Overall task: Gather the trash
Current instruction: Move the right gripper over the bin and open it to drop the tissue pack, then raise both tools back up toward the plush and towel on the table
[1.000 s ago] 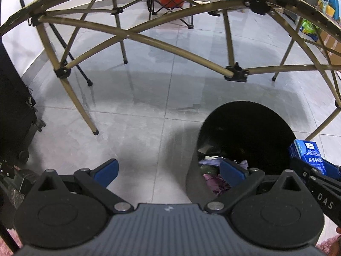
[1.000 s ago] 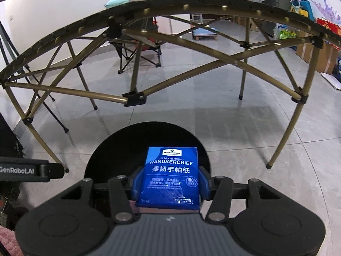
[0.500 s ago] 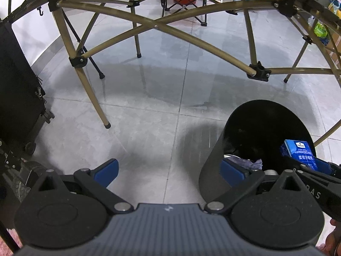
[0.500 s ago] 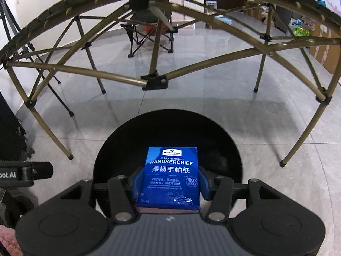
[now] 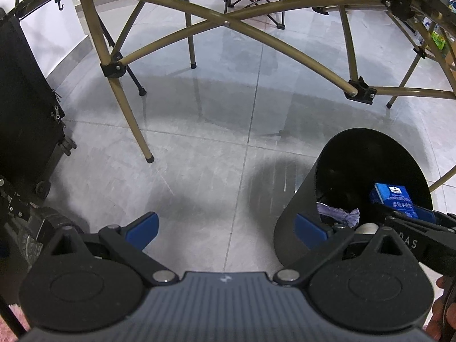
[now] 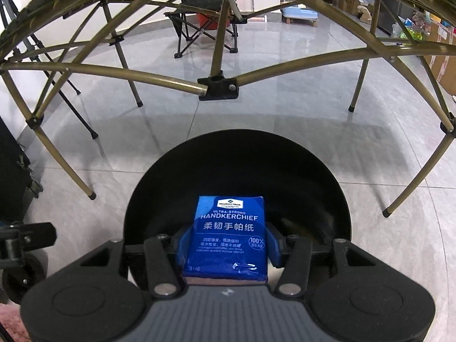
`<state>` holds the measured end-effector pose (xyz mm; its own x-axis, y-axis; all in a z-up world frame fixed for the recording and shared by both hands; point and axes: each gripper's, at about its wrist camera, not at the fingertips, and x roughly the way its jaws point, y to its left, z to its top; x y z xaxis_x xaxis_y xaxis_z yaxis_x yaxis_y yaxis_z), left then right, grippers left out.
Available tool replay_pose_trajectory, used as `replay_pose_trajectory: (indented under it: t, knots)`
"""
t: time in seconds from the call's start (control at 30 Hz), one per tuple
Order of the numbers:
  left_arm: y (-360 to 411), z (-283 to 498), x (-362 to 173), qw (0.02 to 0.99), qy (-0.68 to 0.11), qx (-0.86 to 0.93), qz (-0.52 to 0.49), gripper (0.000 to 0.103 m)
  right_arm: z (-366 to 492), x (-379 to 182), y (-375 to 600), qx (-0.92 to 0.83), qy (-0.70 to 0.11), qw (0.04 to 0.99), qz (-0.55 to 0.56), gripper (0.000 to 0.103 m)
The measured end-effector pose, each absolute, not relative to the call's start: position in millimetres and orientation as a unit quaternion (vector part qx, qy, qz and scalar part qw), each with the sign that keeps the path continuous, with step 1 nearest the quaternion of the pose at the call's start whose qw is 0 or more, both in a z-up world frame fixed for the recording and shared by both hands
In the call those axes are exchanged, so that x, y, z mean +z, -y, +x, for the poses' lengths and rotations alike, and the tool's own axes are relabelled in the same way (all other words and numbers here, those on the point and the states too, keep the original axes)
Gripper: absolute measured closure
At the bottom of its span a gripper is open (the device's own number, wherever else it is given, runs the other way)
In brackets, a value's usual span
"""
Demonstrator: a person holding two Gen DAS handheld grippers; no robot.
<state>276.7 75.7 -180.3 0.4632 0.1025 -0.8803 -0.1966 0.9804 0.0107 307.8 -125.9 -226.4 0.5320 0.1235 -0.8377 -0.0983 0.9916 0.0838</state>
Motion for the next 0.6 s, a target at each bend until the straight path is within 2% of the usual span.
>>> replay_pose_trajectory:
  t: [0.3,0.37,0.4,0.43,0.6]
  knots:
    - [-77.4,274.9,-179.0,0.854,-0.510,0.084,-0.049,0.000,310.7,-229.9,130.2,0.061,-0.485,0.872,0.023,0.051]
    - [-77.4,274.6,-178.7,0.854,-0.511,0.084,-0.049,0.000,310.7,-229.1,130.5,0.060,-0.483,0.874,0.021,0.047]
    - [-76.7,274.7,-178.6,0.854,-0.511,0.084,-0.049,0.000,311.1,-228.7,130.8,0.059,-0.481,0.874,0.020,0.037]
    - [-76.9,274.6,-178.5,0.854,-0.510,0.084,-0.049,0.000,311.1,-228.1,131.3,0.058,-0.479,0.875,0.020,0.022]
    - [-73.3,273.4,-177.0,0.856,-0.508,0.081,-0.048,0.000,310.5,-225.5,134.6,0.066,-0.475,0.877,0.022,0.000]
